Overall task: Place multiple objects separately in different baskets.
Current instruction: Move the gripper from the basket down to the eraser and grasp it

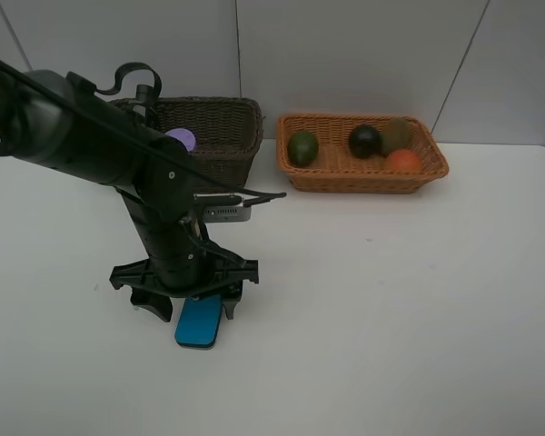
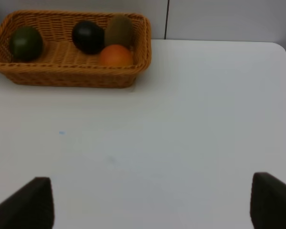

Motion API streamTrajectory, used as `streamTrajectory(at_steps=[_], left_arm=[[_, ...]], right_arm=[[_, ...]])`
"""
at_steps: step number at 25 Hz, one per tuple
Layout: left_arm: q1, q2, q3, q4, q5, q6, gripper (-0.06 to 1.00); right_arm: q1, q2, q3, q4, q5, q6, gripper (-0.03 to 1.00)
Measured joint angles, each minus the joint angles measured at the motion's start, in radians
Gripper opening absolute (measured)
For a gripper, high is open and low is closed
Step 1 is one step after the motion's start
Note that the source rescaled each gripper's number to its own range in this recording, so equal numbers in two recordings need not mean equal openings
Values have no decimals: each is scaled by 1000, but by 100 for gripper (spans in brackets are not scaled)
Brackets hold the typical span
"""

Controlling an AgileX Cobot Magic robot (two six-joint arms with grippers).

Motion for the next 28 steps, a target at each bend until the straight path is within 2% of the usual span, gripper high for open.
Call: streamTrajectory(at_steps=[28], left_arm=[[5, 33, 0, 21, -24, 61, 97]], right_arm=[[0, 0, 0, -1, 0, 0, 100]])
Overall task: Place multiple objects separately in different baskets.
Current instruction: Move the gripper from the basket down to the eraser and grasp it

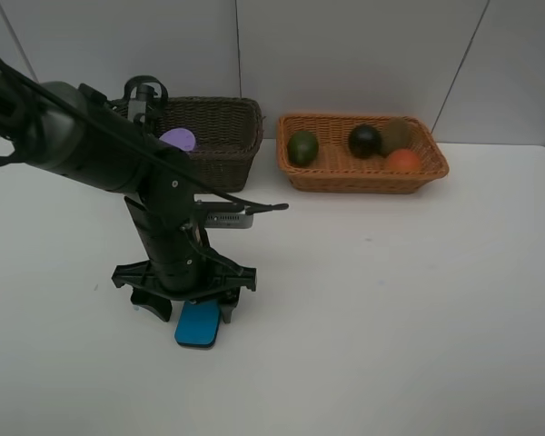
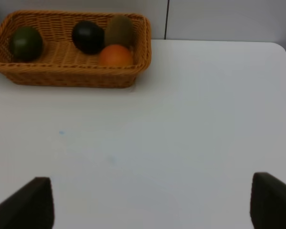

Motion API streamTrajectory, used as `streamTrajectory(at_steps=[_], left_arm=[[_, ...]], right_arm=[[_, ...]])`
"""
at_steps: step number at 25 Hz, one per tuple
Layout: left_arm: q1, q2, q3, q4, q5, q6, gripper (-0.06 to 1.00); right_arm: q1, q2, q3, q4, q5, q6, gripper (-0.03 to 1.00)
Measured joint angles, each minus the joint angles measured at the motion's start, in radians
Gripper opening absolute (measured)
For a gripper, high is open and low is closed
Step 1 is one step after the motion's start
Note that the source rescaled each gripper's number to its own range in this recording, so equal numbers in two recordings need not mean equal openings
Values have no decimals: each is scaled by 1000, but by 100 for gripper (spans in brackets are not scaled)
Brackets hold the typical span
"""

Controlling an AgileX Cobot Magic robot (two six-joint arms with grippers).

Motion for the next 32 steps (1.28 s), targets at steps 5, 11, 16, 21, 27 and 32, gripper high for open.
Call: streamTrajectory(at_steps=[5, 11, 16, 21, 27, 32], left_arm=[[0, 0, 0, 1, -1, 13, 97], [0, 0, 0, 1, -5, 17, 86], [0, 0, 0, 1, -10, 18, 64], [0, 0, 0, 1, -10, 21, 64], [0, 0, 0, 1, -10, 21, 64], [1, 0, 0, -12, -4, 21, 64]], right_arm=[[0, 0, 0, 0, 0, 0, 100], [0, 0, 0, 0, 0, 0, 100], [0, 0, 0, 1, 0, 0, 100], [0, 0, 0, 1, 0, 0, 100], [0, 0, 0, 1, 0, 0, 100], [0, 0, 0, 1, 0, 0, 100]])
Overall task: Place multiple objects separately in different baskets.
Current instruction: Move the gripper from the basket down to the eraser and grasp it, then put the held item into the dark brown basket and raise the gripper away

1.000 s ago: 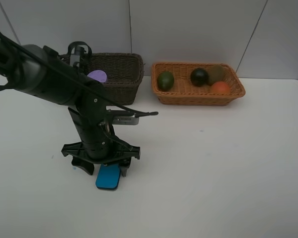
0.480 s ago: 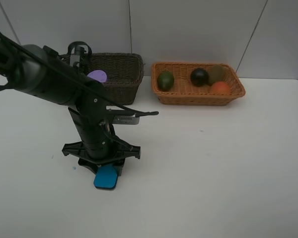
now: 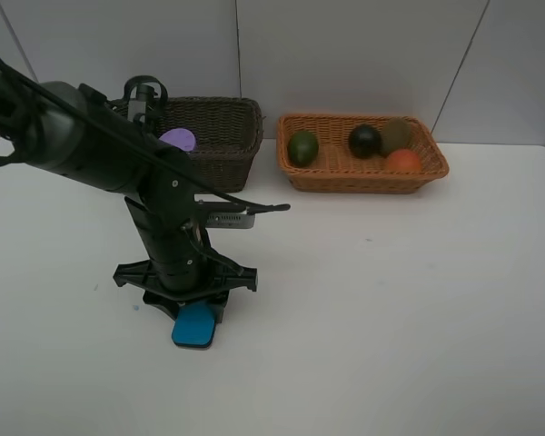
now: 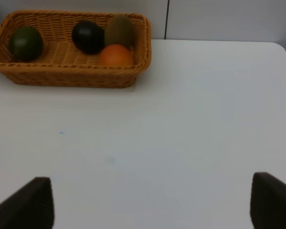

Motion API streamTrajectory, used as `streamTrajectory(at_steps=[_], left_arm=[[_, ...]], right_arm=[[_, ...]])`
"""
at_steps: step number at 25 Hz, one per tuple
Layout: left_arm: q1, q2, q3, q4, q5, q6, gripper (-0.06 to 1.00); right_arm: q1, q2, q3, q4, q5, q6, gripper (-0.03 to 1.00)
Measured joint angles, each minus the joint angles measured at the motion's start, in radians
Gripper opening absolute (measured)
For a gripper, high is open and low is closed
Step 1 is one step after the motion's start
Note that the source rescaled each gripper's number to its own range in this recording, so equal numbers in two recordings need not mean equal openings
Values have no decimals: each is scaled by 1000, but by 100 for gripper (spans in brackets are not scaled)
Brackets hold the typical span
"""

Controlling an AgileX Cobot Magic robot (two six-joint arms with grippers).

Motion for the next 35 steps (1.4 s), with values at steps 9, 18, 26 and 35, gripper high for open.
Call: streamTrajectory(at_steps=[9, 18, 26, 35], left_arm=[[29, -131, -27, -15, 86, 4, 64], [127, -221, -362, 157, 373, 34, 64], [263, -163, -649, 192, 438, 107, 64], [303, 132, -916, 205, 434, 186, 64]], right_arm=[[0, 0, 0, -1, 0, 0, 100], [0, 0, 0, -1, 0, 0, 100], [0, 0, 0, 0, 0, 0, 100], [0, 0, 0, 0, 0, 0, 100]])
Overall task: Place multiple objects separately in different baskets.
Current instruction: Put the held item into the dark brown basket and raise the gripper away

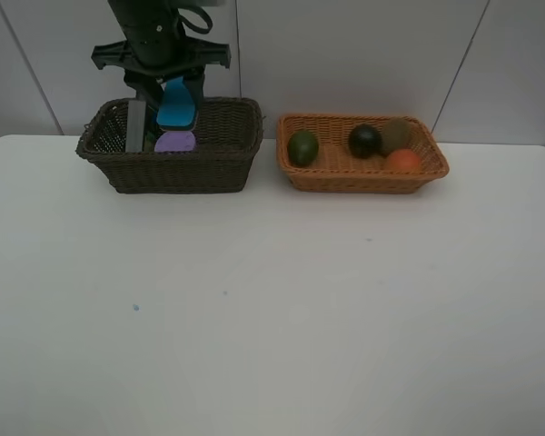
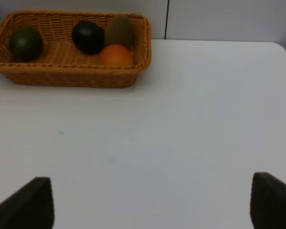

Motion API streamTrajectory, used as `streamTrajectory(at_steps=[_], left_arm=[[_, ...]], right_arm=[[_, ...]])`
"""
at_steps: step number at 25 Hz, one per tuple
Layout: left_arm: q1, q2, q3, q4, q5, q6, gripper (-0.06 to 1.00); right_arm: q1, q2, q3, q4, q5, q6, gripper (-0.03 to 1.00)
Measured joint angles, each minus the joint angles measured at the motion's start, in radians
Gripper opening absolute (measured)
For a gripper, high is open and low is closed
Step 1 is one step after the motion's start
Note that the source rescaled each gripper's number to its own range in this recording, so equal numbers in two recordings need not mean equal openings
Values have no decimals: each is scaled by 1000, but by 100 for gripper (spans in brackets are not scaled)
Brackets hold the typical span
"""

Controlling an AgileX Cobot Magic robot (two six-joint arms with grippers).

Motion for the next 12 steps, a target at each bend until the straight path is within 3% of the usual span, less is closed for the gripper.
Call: streamTrajectory(at_steps=[7, 12], left_arm=[[5, 191, -180, 14, -11, 1, 64], [5, 267, -211, 14, -17, 3, 64]], right_arm=[[0, 0, 0, 0, 0, 0, 100], [0, 0, 0, -1, 0, 0, 100]])
